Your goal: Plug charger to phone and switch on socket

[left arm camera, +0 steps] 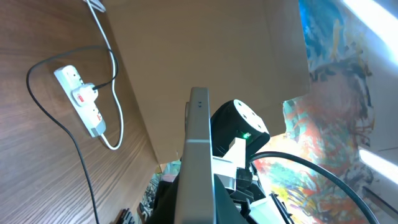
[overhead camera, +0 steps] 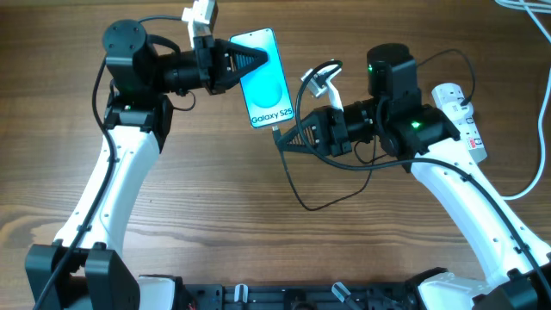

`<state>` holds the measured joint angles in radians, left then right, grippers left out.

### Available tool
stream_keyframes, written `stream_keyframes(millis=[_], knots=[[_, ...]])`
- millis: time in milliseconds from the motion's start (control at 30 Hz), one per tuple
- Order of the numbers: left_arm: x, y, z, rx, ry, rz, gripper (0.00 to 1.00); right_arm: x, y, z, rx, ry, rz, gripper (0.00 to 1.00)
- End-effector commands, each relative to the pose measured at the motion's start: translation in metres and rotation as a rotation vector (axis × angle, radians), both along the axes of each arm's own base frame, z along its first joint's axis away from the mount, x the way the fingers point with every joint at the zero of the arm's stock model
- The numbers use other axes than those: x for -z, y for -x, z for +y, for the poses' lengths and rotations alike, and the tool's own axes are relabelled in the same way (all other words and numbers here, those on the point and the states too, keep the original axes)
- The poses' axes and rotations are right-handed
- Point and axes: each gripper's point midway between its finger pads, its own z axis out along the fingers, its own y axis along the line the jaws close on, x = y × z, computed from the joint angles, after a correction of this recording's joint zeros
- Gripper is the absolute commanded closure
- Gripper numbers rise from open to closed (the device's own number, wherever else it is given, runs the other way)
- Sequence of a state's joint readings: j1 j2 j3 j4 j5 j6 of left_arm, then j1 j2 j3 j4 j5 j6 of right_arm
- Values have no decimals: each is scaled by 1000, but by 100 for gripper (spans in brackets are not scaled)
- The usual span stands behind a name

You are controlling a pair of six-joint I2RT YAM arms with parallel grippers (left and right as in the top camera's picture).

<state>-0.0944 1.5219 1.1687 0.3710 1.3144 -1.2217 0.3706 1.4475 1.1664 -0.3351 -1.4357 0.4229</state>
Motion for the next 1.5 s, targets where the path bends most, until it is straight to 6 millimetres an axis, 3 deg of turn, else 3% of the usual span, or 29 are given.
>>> stream_keyframes(millis=[0,733,1067,1233,1467], knots=[[-10,3,0,-1,6,-15,96,-4,2,0,-7,-6,-5,95],[-9,4,0,6,5,-18,96,-4,-5,2,25,10,4,96],[-8,32,-2,169,-10,-124,96,-6,-24,6,122,43,36,96],[-8,36,-3,187,-9,-123,96,-8,-40,8,201,54,26,96],[-8,42,-13,218,-9,-147,96,-7,-45,8,232,62,29,96]])
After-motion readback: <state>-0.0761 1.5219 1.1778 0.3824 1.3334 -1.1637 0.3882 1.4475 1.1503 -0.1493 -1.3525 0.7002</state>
